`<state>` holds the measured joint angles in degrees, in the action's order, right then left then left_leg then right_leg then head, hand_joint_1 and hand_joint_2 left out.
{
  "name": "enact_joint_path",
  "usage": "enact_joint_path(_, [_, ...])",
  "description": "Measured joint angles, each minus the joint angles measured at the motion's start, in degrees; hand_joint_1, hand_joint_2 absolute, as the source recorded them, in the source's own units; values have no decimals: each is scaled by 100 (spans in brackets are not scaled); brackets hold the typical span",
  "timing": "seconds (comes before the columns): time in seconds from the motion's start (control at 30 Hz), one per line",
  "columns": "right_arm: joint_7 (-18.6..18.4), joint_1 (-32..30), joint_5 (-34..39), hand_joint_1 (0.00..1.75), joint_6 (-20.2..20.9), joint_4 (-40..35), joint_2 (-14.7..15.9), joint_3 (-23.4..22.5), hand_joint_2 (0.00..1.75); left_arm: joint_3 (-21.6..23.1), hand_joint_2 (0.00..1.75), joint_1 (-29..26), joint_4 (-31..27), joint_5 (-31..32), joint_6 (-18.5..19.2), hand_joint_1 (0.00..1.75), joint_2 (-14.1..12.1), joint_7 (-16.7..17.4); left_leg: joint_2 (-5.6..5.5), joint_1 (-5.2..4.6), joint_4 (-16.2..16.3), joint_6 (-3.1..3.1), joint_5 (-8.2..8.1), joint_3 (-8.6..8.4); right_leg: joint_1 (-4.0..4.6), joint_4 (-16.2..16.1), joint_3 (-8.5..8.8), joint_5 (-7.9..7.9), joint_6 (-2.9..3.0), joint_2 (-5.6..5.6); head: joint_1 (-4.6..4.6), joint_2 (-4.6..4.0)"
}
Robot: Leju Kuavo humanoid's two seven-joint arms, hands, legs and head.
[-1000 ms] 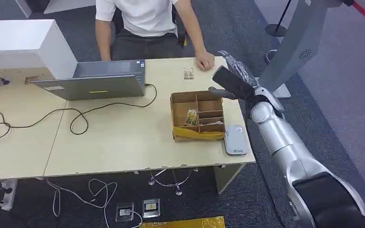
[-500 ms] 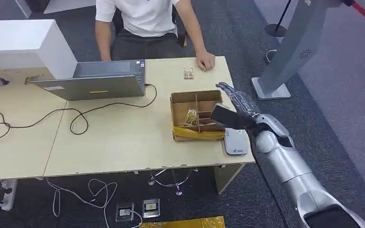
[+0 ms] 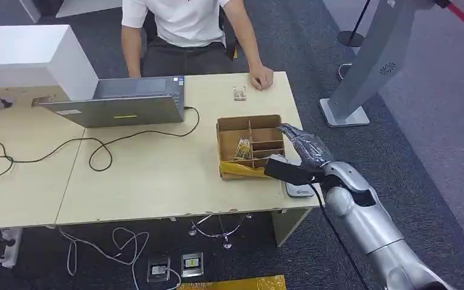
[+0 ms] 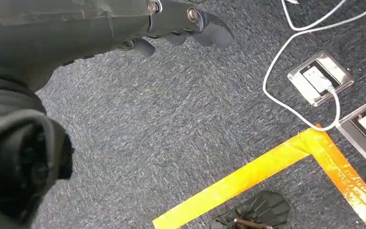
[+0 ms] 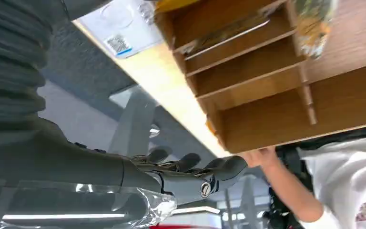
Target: Pass the card to the sensor for recognition and then transmit it.
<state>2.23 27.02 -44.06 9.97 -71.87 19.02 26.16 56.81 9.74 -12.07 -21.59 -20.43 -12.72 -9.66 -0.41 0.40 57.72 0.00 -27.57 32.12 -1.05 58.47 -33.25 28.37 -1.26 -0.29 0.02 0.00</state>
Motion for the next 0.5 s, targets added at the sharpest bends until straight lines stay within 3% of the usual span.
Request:
enact_joint_path(0.2, [-223, 3, -353, 0, -409, 9, 26, 46, 175, 0, 0, 12, 0, 22, -5, 0, 0, 29, 0, 0, 0, 0, 0, 1, 0, 0, 0, 0, 0, -2, 0, 0])
enact_joint_path(0.5, [-81, 46, -652, 0, -1041, 304, -59, 59, 175, 0, 0, 60, 0, 57, -5, 0, 4, 68, -1, 0, -1, 0, 0, 4, 0, 1, 1, 0, 0, -1, -2, 0])
